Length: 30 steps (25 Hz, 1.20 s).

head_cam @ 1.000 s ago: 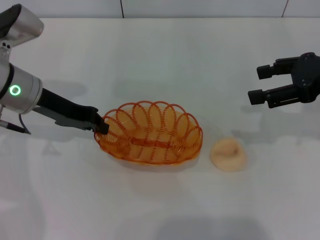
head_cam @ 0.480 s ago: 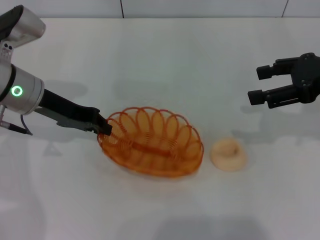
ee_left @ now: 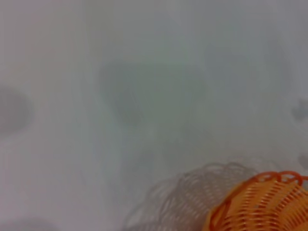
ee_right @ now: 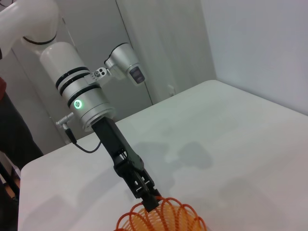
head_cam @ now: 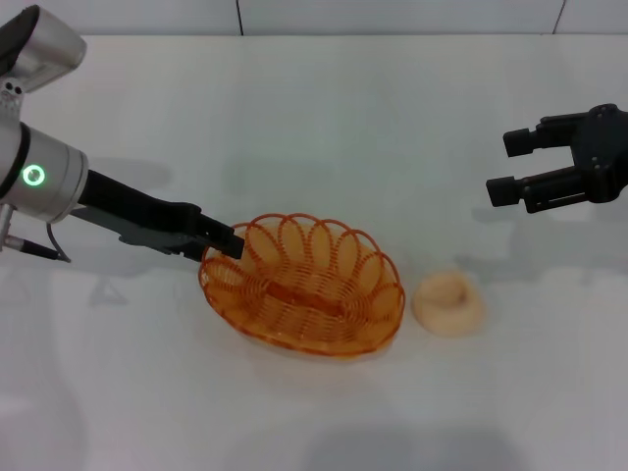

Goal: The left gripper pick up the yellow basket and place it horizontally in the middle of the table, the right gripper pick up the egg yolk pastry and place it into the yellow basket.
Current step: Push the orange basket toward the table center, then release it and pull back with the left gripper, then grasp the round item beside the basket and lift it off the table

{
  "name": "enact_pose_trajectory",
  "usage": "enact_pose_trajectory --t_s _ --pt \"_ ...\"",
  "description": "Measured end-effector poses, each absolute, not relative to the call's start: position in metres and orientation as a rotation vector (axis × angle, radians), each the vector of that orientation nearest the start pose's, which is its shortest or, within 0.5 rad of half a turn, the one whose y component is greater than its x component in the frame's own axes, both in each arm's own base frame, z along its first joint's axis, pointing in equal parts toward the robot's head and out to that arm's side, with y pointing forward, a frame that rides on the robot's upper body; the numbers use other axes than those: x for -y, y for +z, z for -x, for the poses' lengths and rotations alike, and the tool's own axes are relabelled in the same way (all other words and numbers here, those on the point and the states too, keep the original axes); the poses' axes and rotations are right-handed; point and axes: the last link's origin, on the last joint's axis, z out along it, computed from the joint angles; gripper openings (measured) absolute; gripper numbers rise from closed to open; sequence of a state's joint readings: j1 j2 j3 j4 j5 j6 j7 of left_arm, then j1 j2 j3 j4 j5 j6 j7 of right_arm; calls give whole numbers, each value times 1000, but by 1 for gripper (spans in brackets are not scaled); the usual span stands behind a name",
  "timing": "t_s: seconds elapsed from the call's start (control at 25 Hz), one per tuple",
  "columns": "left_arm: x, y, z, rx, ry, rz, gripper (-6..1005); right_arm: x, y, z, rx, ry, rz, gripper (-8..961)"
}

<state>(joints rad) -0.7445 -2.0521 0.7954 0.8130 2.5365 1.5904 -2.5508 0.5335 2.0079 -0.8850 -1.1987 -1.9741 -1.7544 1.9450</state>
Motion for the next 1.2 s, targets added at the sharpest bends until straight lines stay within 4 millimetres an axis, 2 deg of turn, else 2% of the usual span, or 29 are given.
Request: enact_pose_trajectory --t_s 0.32,0.56,0.84,1.08,1.2 --pt "-367 13 242 1774 46 2411 623 -343 78 -189 -625 472 2864 830" --pt "-378 42 252 1694 -24 2355 744 -343 77 -190 -637 469 2863 829" --pt "-387 72 242 1500 -164 2404 737 -342 78 -193 -689 441 2867 828" --pt "-391 92 234 1322 -340 2466 730 -342 76 -191 -737 330 2895 828" --pt "-392 101 233 1247 -372 2483 729 -345 74 -187 -745 268 2907 828"
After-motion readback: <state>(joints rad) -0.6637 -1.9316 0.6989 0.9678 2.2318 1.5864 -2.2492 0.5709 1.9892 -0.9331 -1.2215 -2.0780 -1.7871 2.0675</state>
